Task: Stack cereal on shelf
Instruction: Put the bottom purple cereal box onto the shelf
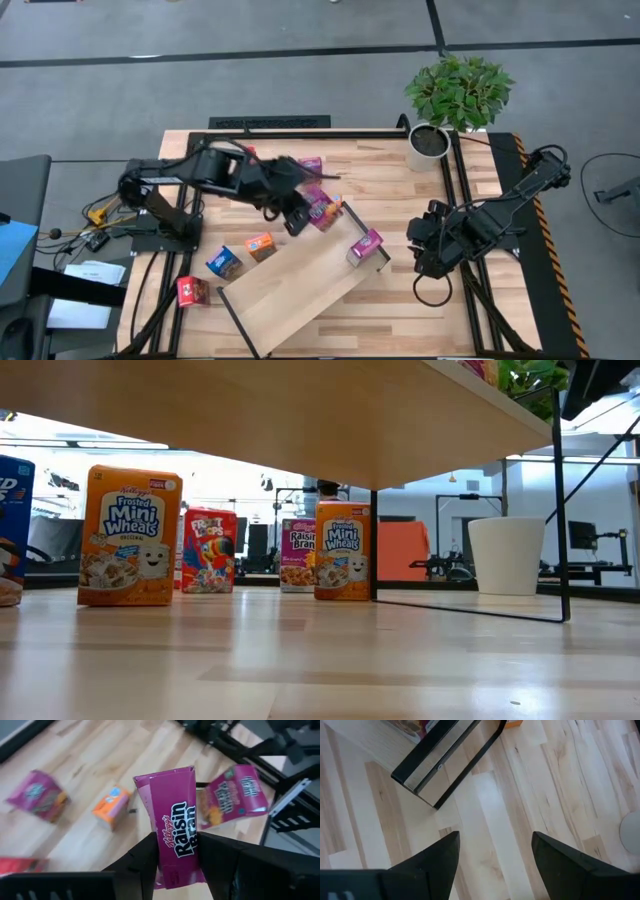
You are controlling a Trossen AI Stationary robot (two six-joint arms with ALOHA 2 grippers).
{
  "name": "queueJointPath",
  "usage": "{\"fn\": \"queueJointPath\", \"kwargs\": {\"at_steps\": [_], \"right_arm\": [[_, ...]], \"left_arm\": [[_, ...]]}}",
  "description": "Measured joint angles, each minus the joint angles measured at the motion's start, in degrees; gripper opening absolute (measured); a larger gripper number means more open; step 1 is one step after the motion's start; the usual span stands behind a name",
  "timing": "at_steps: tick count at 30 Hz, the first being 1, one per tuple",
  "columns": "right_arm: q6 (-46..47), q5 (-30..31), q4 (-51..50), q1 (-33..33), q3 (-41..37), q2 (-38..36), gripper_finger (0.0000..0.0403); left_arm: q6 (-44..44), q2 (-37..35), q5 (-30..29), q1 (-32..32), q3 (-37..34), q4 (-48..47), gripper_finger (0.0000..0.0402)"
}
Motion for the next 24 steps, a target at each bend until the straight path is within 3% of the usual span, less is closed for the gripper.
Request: {"fn": "queueJointPath", "kwargs": {"at_steps": [11,24], "right_arm": [[-0.1,0.0,0.9,-0.1,0.0,0.0,0.0274],[0.5,0.0,2.4,-0.1,0.0,0.0,0.0274]], "left_arm": [[2.8,7.8,1.0,-0.8,0.0,2.9,0.0116],[4.4,10.3,3.8,-1.2,0.0,5.6,0.0116]]}}
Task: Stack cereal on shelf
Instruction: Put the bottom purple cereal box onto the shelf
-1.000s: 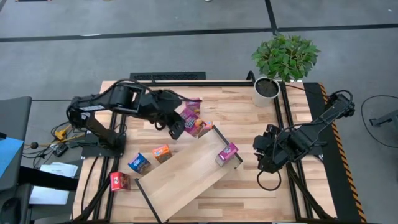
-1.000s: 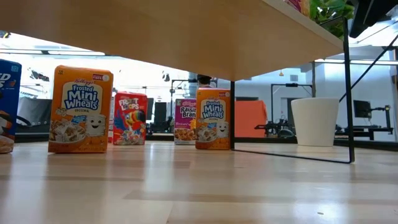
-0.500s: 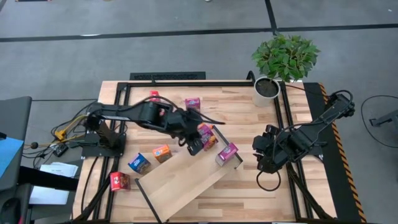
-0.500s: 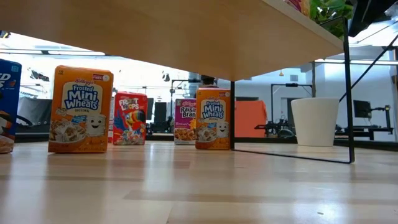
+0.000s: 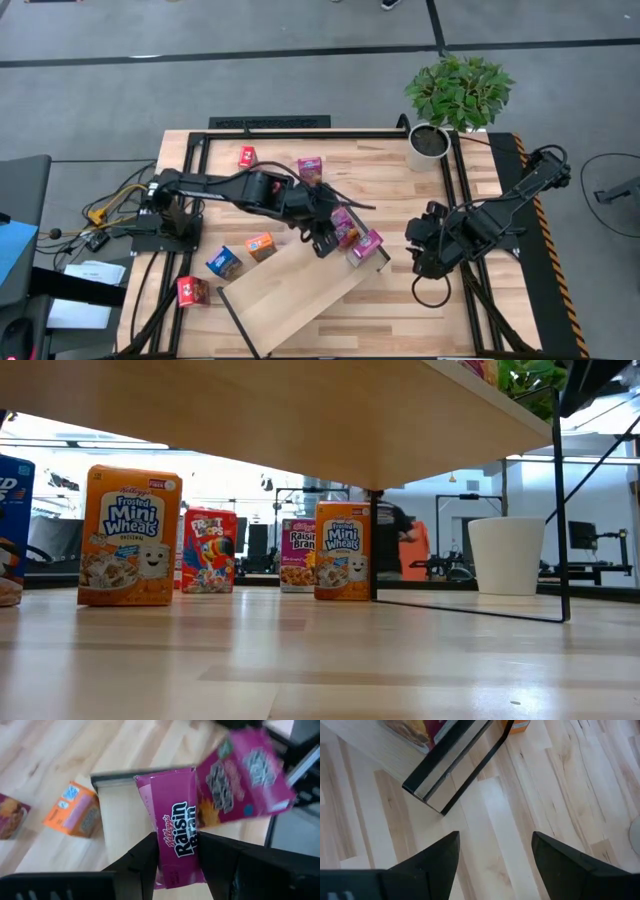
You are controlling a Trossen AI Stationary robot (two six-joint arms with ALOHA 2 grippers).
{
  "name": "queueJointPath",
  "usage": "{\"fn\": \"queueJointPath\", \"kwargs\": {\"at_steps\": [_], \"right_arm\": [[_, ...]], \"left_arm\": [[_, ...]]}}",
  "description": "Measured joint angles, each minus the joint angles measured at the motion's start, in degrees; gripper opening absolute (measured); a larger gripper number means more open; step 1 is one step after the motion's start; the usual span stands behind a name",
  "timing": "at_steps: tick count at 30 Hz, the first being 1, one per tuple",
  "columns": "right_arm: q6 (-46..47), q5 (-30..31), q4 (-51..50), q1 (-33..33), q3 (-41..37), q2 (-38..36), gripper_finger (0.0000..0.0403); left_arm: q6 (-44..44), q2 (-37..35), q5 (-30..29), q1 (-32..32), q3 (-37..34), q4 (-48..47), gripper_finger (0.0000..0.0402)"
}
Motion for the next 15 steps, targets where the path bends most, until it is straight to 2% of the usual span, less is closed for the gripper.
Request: {"fn": "queueJointPath", "kwargs": {"at_steps": [3,15], "right_arm": [[0.5,0.0,0.2,0.0,0.0,0.0,0.0274],[0.6,0.2,1.1,0.0,0.0,0.0,0.0274]], "left_arm": [[0.2,0.6,-1.8,-0.1,0.0,0.7,0.0116],[0.6,0.5,-2.5,0.0,0.0,0.7,0.0116]]}}
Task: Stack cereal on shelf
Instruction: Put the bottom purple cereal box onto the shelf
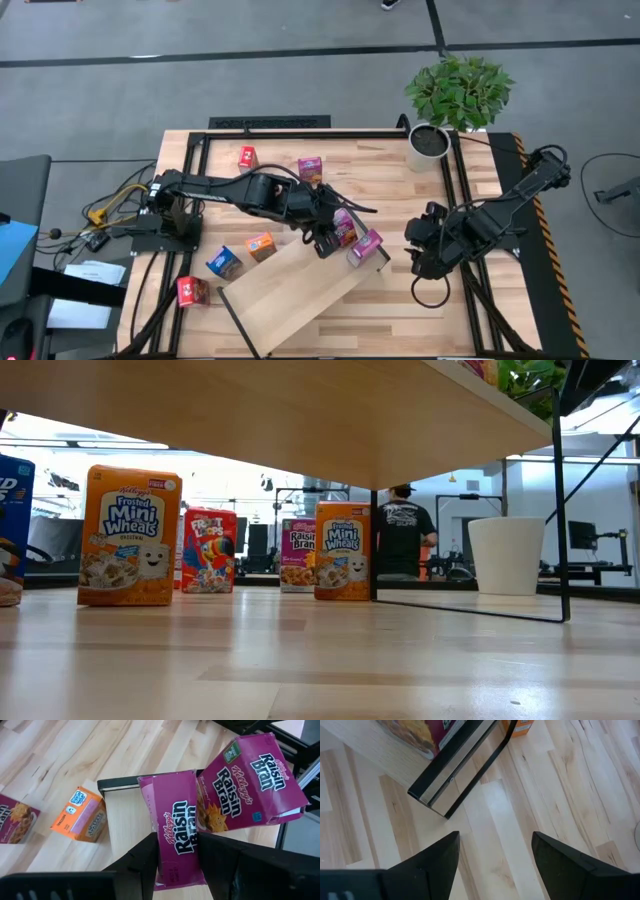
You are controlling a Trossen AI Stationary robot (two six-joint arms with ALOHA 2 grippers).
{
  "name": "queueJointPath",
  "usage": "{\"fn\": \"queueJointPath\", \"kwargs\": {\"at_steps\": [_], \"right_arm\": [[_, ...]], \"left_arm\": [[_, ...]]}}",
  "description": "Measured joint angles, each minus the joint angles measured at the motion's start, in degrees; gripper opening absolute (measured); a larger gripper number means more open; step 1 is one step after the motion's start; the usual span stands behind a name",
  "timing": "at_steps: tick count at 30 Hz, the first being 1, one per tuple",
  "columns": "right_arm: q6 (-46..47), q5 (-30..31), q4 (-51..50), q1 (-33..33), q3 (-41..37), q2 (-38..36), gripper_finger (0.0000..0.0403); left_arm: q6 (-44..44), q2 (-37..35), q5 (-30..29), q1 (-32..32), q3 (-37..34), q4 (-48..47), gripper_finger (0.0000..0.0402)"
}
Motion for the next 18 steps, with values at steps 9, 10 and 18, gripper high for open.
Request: {"fn": "queueJointPath", "kwargs": {"at_steps": [9,10,18], "right_arm": [[0.0,0.0,0.1,0.0,0.0,0.0,0.0274],[0.0,0.0,0.2,0.0,0.0,0.0,0.0274],[0.0,0.0,0.5,0.0,0.0,0.0,0.0274]], "left_arm": [[3.1,0.1,-0.3,-0.4,0.0,4.5,0.0159],[3.2,0.1,-0.3,-0.4,0.0,4.4,0.0168],[2.5,0.1,-0.3,-0.3,0.0,5.5,0.023]]}}
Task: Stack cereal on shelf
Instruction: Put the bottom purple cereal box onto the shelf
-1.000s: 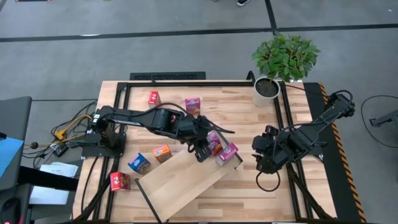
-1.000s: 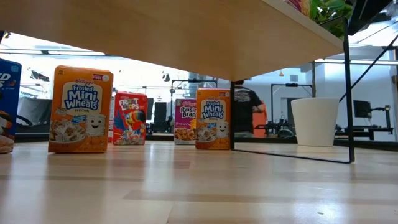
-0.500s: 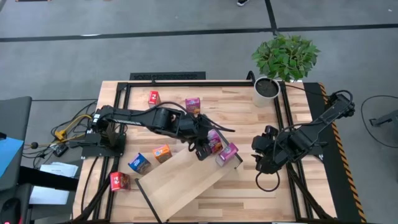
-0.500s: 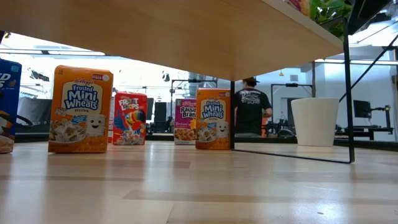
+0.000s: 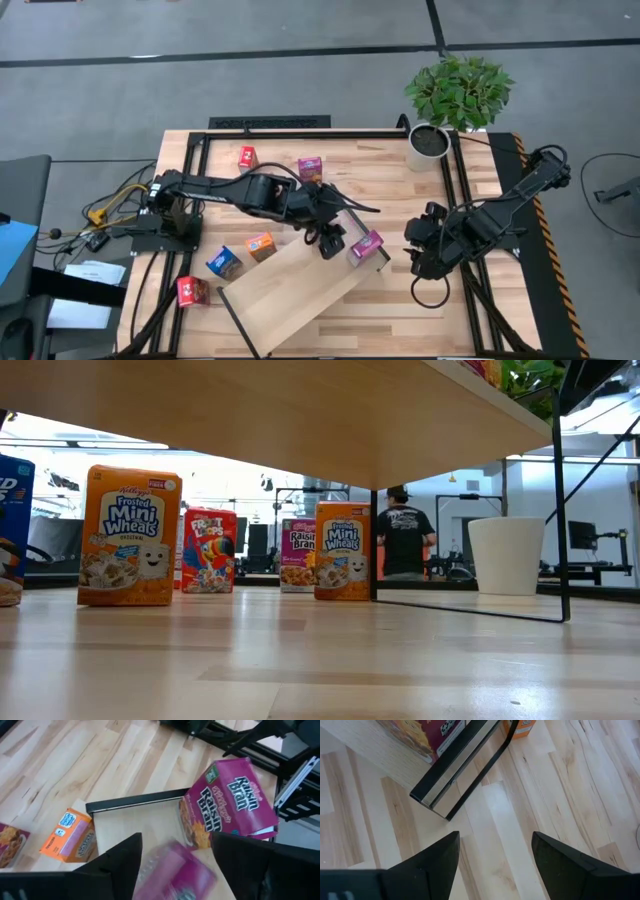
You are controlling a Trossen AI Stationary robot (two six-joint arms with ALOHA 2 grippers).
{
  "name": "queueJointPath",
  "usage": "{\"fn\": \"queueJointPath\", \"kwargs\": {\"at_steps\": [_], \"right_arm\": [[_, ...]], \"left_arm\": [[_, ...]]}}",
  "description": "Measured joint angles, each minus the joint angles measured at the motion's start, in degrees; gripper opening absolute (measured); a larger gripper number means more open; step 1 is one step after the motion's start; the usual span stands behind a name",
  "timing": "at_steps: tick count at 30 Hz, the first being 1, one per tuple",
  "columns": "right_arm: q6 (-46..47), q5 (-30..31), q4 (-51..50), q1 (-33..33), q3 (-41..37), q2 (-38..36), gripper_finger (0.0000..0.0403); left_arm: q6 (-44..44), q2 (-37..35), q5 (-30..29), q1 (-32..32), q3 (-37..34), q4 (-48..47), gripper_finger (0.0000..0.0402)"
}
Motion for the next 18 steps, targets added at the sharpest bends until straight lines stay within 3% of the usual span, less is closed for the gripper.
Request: {"fn": "queueJointPath", "kwargs": {"at_steps": [6,11,14,18], "right_arm": [[0.0,0.0,0.0,0.0,0.0,0.0,0.0274],[0.0,0.0,0.9,0.0,-1.1,0.0,0.0274],[0.7,-0.3,2.2,0.0,-2.7,0.0,0.0274],[0.6,-0.7,4.2,0.1,-3.5,0.0,0.0274]], "left_arm": [[0.7,-0.4,0.1,0.0,1.1,-1.6,0.0232],[3.6,-2.6,-2.2,-0.4,8.0,-6.9,0.02],[4.5,-3.2,-6.5,-1.5,13.0,-15.7,0.0152],[-0.9,-4.4,-14.8,-3.5,14.8,-31.1,0.0038]]}}
